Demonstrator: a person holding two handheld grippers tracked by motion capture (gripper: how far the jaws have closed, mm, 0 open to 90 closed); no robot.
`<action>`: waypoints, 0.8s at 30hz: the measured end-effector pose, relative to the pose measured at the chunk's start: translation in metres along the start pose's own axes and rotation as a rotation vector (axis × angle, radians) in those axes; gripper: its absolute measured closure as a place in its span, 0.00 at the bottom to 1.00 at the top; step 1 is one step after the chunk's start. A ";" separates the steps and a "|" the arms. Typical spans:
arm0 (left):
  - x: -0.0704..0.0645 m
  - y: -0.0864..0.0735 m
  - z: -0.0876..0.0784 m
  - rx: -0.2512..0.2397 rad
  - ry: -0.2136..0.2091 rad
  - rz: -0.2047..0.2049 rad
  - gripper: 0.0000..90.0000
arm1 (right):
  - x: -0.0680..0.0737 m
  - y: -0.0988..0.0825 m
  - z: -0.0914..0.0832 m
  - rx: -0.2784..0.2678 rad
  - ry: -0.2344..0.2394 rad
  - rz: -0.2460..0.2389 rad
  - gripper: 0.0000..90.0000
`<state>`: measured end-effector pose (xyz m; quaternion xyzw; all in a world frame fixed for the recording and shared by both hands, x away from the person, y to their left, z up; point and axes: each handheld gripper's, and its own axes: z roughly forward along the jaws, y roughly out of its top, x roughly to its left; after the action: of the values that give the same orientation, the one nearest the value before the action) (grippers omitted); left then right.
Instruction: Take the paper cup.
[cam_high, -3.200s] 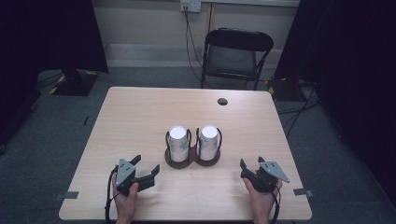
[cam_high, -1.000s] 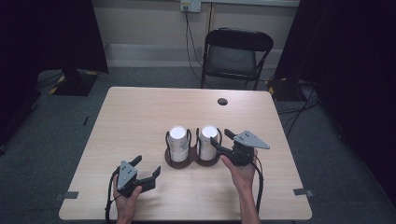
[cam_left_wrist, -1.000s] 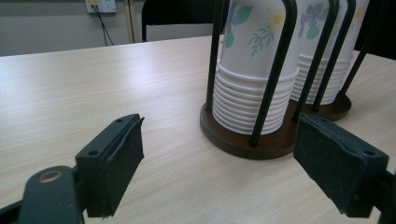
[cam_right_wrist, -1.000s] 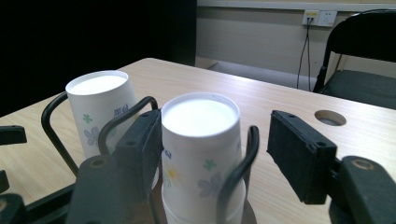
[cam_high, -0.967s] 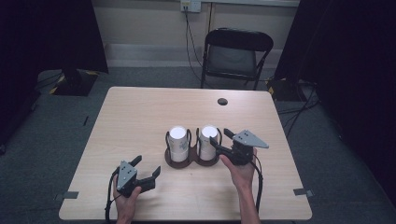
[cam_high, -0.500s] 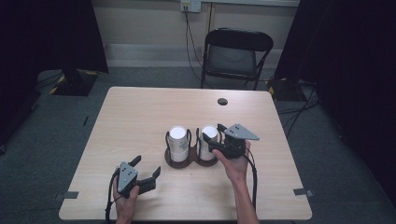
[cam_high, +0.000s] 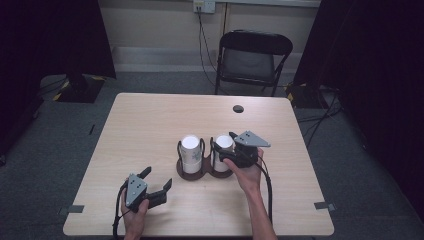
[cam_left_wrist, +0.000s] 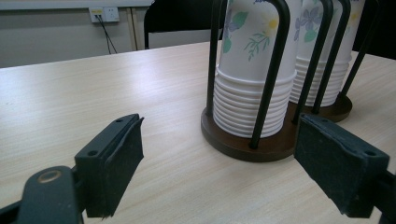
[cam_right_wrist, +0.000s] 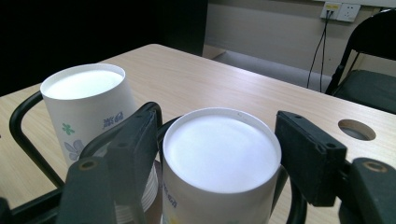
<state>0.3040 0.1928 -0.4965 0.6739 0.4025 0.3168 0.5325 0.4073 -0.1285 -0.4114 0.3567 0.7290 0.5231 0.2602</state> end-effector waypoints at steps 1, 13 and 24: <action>0.000 0.000 0.000 0.000 0.000 0.000 0.17 | 0.000 0.000 0.001 0.002 -0.006 -0.006 0.34; 0.000 0.000 0.000 0.003 -0.004 -0.002 0.18 | 0.001 -0.003 0.006 0.024 -0.015 -0.005 0.38; 0.000 0.001 0.002 0.015 0.011 -0.004 0.18 | 0.001 -0.001 0.006 0.024 -0.016 -0.003 0.40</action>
<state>0.3055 0.1917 -0.4962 0.6753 0.4092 0.3166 0.5257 0.4112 -0.1249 -0.4141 0.3629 0.7338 0.5109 0.2624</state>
